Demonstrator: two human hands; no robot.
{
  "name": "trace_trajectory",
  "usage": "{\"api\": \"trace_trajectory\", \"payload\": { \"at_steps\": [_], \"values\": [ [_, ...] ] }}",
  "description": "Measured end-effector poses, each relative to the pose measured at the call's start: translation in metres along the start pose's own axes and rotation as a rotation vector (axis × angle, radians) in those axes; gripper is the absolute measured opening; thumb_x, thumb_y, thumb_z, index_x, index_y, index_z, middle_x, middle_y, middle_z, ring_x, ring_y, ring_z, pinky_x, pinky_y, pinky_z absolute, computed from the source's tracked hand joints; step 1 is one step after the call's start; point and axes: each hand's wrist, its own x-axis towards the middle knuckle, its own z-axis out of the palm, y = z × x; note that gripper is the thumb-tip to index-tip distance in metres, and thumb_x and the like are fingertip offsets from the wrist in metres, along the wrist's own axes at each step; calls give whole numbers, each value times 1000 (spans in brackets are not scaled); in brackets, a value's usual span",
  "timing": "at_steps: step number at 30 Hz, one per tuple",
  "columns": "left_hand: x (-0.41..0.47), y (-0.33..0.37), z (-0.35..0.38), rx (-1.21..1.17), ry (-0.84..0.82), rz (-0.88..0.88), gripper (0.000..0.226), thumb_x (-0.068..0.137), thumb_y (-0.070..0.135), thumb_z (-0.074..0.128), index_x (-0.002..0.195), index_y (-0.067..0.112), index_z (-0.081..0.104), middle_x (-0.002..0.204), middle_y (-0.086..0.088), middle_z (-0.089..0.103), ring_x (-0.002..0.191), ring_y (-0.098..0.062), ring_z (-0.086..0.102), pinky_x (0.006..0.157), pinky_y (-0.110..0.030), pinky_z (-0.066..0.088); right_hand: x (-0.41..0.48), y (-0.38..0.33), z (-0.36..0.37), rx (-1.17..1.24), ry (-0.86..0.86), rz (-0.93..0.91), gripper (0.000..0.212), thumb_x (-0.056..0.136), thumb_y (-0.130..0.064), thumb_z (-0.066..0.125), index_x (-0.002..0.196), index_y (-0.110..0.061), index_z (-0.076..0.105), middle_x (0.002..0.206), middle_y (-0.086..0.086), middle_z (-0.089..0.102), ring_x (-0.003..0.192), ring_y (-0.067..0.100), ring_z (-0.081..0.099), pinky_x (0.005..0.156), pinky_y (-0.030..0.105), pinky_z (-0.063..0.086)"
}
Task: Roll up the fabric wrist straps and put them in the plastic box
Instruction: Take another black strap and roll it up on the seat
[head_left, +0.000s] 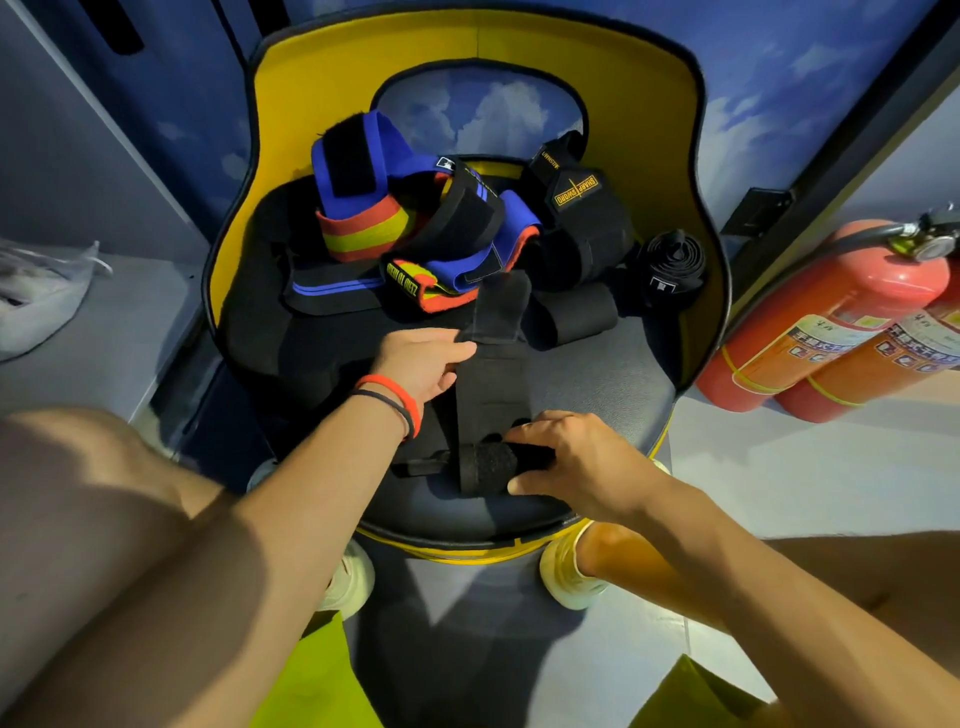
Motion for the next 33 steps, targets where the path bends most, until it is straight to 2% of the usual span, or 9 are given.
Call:
{"api": "trace_trajectory", "payload": {
  "at_steps": [3, 9, 12, 15, 19, 23, 27, 30, 33],
  "values": [
    [9, -10, -1, 246, 67, 172, 27, 84, 11, 80, 110, 8, 76, 85, 1, 70, 80, -13, 65, 77, -28, 57, 0, 3, 1, 34, 3, 13, 50, 88, -37, 77, 136, -33, 63, 122, -3, 52, 112, 15, 52, 101, 29, 46],
    [13, -18, -5, 245, 150, 199, 13, 92, 25, 71, 97, 13, 74, 89, -10, 74, 68, -17, 69, 64, -27, 62, 3, 3, 1, 26, 2, 40, 52, 89, -38, 75, 138, -28, 62, 120, -2, 53, 111, 18, 54, 98, 34, 50],
    [2, -18, -11, 396, 168, 254, 13, 91, 33, 69, 84, 22, 67, 86, -3, 72, 82, -22, 71, 76, -41, 62, 3, 5, 2, 172, 87, 75, 40, 80, -33, 85, 112, -29, 61, 104, -1, 65, 97, 23, 62, 86, 41, 55],
    [-24, -31, -20, 550, 50, 330, 8, 86, 27, 73, 80, 22, 70, 76, 3, 71, 75, -16, 69, 74, -35, 58, 6, 4, 4, 201, 150, 91, 37, 76, -30, 88, 95, -20, 58, 91, -1, 65, 87, 23, 61, 78, 40, 53],
    [-43, -53, -33, 571, -181, 298, 17, 79, 31, 82, 94, 29, 74, 95, 8, 72, 91, -5, 67, 85, -26, 52, 14, 4, 0, 111, 214, 160, 39, 77, -43, 85, 109, -24, 73, 102, 2, 61, 95, 22, 59, 80, 28, 46],
    [-44, -58, -37, 576, -146, 318, 33, 72, 36, 87, 101, 30, 73, 107, 8, 66, 100, -5, 61, 85, -17, 45, 13, 3, -1, 124, 198, 188, 42, 84, -50, 76, 120, -27, 75, 102, -8, 69, 95, 14, 61, 68, 5, 38],
    [-52, -61, -31, 598, -78, 367, 33, 82, 36, 80, 112, 27, 70, 112, 12, 59, 101, -4, 53, 75, -7, 34, 5, 7, 13, -142, 321, 136, 60, 85, -74, 53, 116, -28, 73, 99, 2, 69, 95, 24, 62, 75, 34, 54],
    [-55, -59, -27, 573, -44, 343, 26, 85, 37, 77, 108, 25, 71, 108, 8, 64, 94, -9, 61, 73, -16, 44, -4, 3, 27, -130, 413, 15, 51, 93, -49, 66, 135, -20, 62, 110, 2, 62, 101, 24, 60, 81, 36, 54],
    [-55, -56, -23, 539, -7, 315, 22, 85, 42, 76, 93, 23, 72, 90, 7, 73, 80, -15, 71, 78, -34, 58, -9, 5, 29, -180, 345, -57, 65, 86, -31, 79, 144, -21, 51, 133, 0, 57, 115, 23, 58, 88, 34, 54]
  ]
}}
